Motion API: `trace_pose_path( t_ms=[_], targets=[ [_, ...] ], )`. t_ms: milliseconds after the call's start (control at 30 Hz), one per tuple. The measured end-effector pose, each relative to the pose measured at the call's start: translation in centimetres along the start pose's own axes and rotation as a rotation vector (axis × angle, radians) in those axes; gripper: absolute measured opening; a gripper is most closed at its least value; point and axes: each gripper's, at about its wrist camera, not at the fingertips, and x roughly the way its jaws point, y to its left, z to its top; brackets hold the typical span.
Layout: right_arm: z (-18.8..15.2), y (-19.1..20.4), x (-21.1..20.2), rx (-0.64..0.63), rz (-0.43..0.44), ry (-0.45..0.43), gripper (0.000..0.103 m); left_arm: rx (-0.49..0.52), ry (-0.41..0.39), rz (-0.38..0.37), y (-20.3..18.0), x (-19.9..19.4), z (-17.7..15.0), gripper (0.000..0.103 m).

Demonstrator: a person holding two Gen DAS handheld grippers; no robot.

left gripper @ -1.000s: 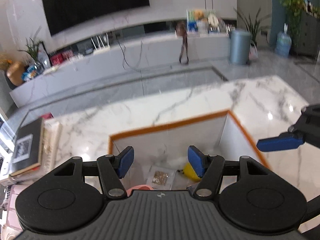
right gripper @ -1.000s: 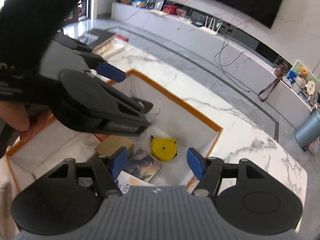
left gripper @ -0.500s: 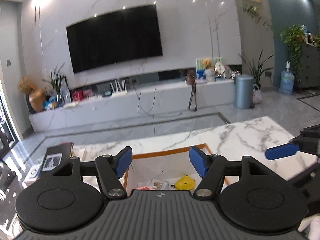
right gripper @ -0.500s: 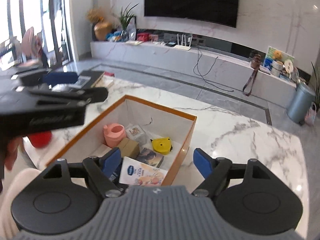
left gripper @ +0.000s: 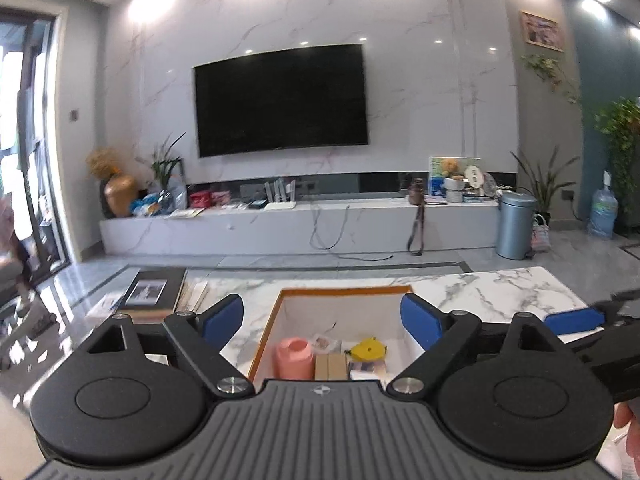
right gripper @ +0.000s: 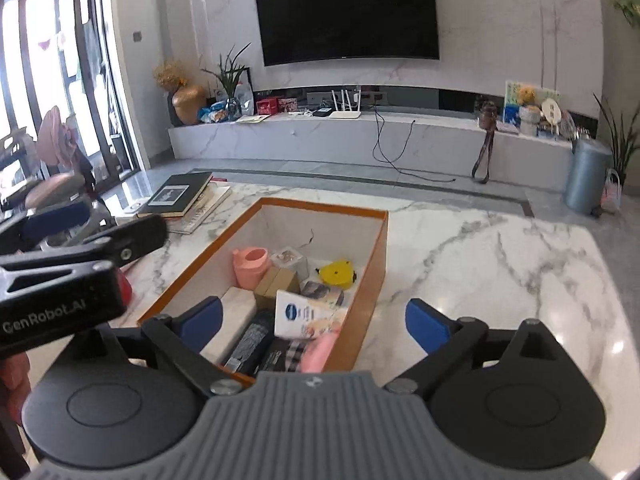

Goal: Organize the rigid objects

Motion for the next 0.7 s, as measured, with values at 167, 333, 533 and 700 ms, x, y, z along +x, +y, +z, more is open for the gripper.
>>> trace_pose_path(
  t_ms=[167, 333, 533, 700],
  targets=[
    [-3.0, -1.1, -1.2, 0.033, -0.043, -0.001, 0.097, -0.010, 0.039, 0.025, 0.0, -0.5, -2.8, 0.103],
    [-5.0, -1.6, -1.5, 0.062, -0.057, -0.001, 0.097, -0.007, 0.099, 0.036, -0.4, -0.9, -4.8, 0.103],
    [-5.6, -1.0, -1.0, 0.010, -0.058, -0.032, 0.099, -0.019, 0.118, 0.047, 0.0, -0.9, -5.8, 0.103],
    [-6.6, -0.6, 0.1, -0.031, -0.073, -0.027, 0.099, -0.033, 0.150, 0.054, 0.3, -0.1, -6.9, 0.103]
  ],
)
